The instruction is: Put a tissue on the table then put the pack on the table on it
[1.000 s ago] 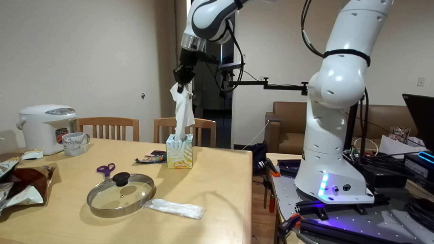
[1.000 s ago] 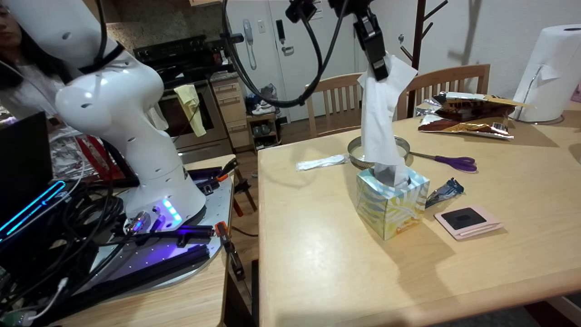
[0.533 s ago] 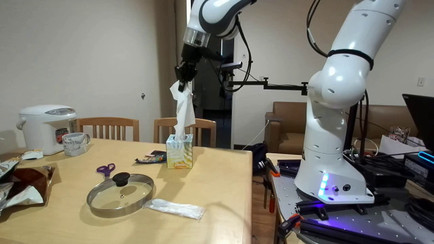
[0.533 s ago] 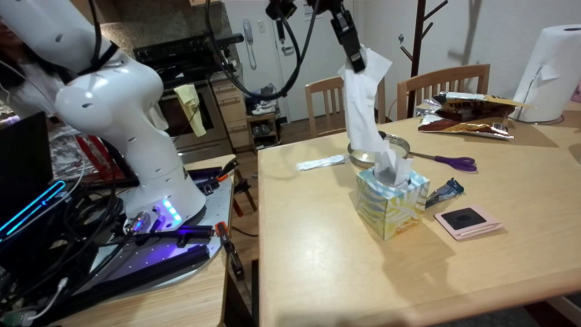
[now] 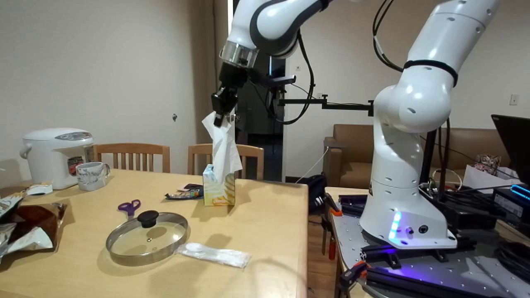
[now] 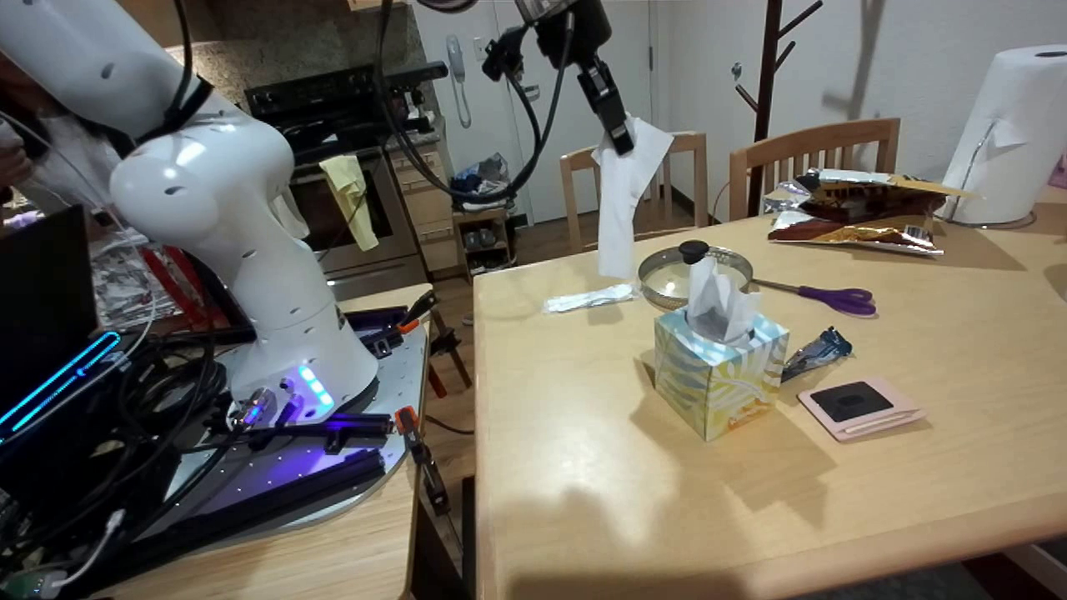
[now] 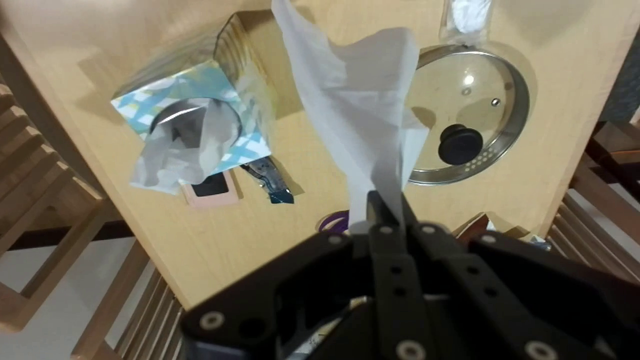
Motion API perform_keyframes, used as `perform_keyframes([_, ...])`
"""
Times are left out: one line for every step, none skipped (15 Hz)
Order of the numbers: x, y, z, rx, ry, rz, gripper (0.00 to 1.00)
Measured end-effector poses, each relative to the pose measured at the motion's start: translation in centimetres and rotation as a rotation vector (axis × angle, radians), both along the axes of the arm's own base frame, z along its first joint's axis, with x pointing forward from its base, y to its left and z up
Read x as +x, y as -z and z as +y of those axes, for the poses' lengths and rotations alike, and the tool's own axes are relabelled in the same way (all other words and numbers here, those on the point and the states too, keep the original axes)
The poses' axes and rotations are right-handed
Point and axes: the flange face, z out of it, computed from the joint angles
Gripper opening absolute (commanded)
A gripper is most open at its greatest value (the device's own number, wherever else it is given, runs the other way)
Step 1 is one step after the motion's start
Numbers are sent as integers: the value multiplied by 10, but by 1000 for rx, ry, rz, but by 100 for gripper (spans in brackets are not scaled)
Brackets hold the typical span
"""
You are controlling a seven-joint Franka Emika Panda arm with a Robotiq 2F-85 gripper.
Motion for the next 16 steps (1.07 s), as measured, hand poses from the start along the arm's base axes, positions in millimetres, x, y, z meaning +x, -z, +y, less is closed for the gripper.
perform_keyframes([0, 10, 6, 10, -6, -15, 0])
perform_keyframes([1, 20, 9, 23, -6, -26, 0])
perform_keyframes([2, 31, 12, 30, -5, -38, 0])
perform_keyframes([4, 41, 13, 32, -6, -53, 0])
perform_keyframes([6, 52, 13, 35, -7, -64, 0])
perform_keyframes([8, 63, 13, 40, -8, -73, 0])
perform_keyframes([10, 73, 13, 43, -10, -82, 0])
perform_keyframes([12, 83, 12, 45, -13, -91, 0])
perform_keyframes([15, 92, 12, 44, -20, -100, 0])
perform_keyframes([17, 101, 12, 40, -29, -110, 0])
perform_keyframes([19, 109, 12, 38, -37, -119, 0])
perform_keyframes([20, 116, 13, 38, -43, -123, 0])
perform_keyframes([21, 123, 16, 43, -46, -121, 0])
perform_keyframes([21, 128, 19, 51, -47, -116, 0])
perform_keyframes([22, 131, 23, 60, -48, -112, 0])
perform_keyframes([23, 133, 26, 71, -48, -112, 0])
